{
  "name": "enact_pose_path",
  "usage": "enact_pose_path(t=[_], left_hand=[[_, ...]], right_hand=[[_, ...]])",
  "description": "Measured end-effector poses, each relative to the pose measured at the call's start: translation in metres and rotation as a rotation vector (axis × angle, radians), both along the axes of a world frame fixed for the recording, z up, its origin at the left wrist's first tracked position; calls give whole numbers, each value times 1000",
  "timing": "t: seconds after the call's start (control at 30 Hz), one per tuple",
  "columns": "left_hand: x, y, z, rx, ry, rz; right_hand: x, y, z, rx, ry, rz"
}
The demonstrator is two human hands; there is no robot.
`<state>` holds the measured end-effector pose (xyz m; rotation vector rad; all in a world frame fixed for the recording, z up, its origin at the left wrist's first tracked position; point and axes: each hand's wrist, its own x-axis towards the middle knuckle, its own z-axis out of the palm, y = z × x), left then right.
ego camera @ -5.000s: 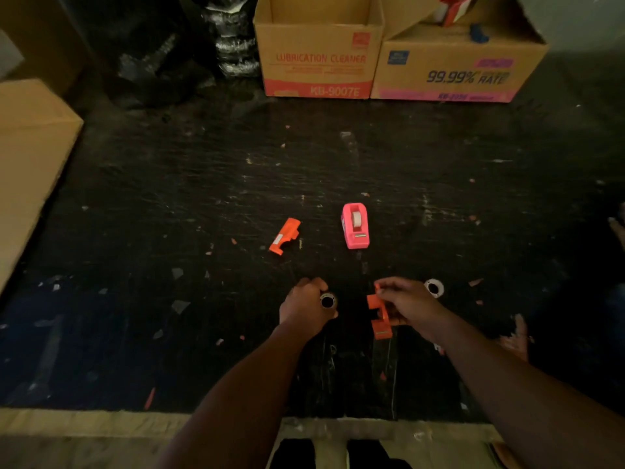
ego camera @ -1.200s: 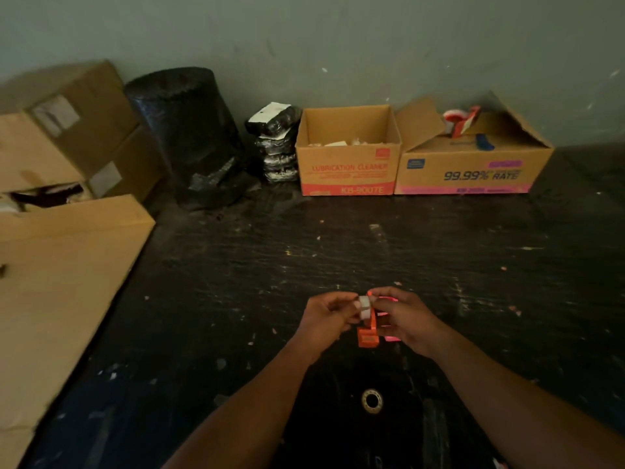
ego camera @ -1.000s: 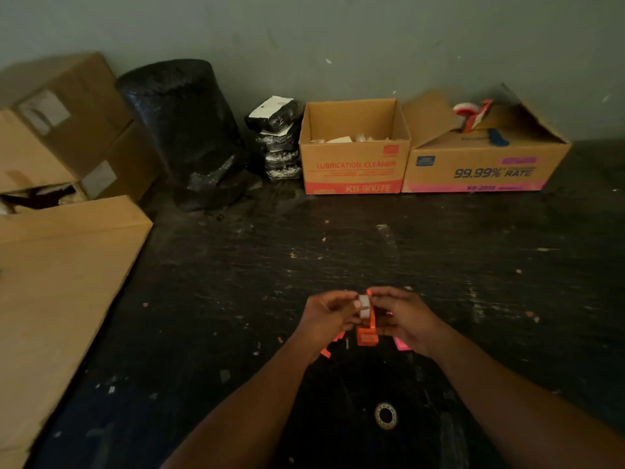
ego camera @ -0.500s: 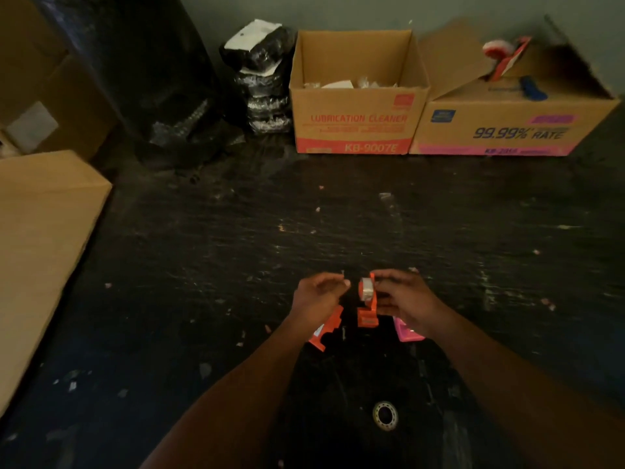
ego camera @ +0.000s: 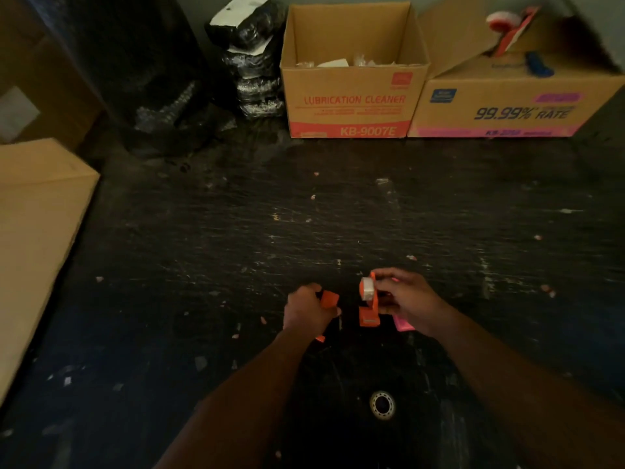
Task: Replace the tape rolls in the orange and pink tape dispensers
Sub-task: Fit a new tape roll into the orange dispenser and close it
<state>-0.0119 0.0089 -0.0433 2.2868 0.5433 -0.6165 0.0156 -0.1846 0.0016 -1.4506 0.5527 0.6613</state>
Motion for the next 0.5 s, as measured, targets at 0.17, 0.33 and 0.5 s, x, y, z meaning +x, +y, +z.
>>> enact_pose_path(t=[0.17, 0.33, 0.5], left_hand=[[9, 3, 29, -622, 132, 307], [9, -2, 59, -880, 158, 352], [7, -10, 66, -916, 133, 368]], right_hand=[[-3, 1, 9, 13, -49, 16], [-8, 4, 22, 74, -98, 4], [-12, 1, 32, 108, -117, -24]])
